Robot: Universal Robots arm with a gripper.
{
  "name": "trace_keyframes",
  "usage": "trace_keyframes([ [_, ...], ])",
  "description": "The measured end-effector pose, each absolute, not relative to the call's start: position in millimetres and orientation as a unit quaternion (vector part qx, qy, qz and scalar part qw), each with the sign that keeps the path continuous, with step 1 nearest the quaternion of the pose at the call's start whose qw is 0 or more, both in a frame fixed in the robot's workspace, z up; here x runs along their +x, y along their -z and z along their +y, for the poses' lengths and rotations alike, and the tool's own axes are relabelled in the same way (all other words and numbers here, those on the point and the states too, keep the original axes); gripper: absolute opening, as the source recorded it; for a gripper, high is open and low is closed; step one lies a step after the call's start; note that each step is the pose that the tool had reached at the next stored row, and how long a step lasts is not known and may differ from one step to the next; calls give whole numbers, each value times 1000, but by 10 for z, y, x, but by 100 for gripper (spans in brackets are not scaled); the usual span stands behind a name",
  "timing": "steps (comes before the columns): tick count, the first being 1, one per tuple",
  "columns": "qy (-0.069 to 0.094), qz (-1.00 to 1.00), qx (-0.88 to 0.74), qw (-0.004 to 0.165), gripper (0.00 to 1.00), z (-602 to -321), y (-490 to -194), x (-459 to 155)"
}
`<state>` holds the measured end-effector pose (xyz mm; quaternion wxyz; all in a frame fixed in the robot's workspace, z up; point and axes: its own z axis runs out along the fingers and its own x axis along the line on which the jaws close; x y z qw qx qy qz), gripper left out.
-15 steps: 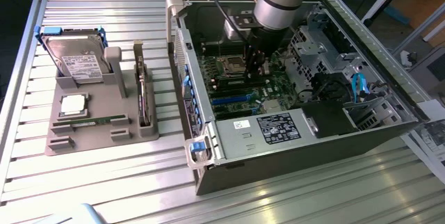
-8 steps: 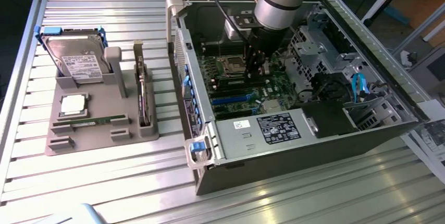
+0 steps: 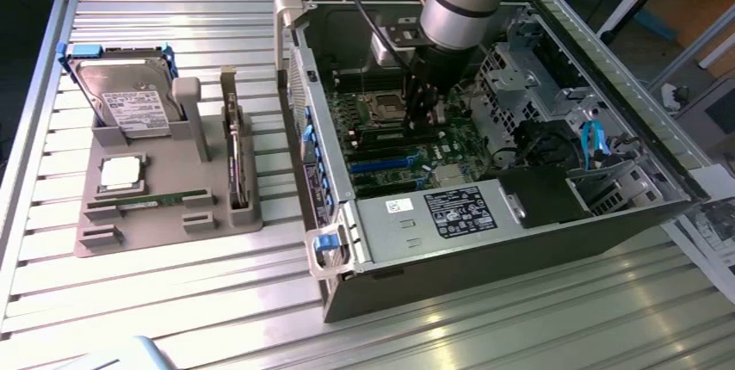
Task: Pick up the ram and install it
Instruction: 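Insert the ram into the slot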
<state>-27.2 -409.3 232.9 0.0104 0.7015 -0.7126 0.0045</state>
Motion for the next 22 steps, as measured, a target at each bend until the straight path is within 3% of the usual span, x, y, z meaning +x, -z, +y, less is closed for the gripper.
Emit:
trace_keyframes([
  [17, -5, -711, 704, 11, 13, -4096, -2297, -272],
  [22, -5, -711, 704, 10, 27, -4096, -2297, -272],
])
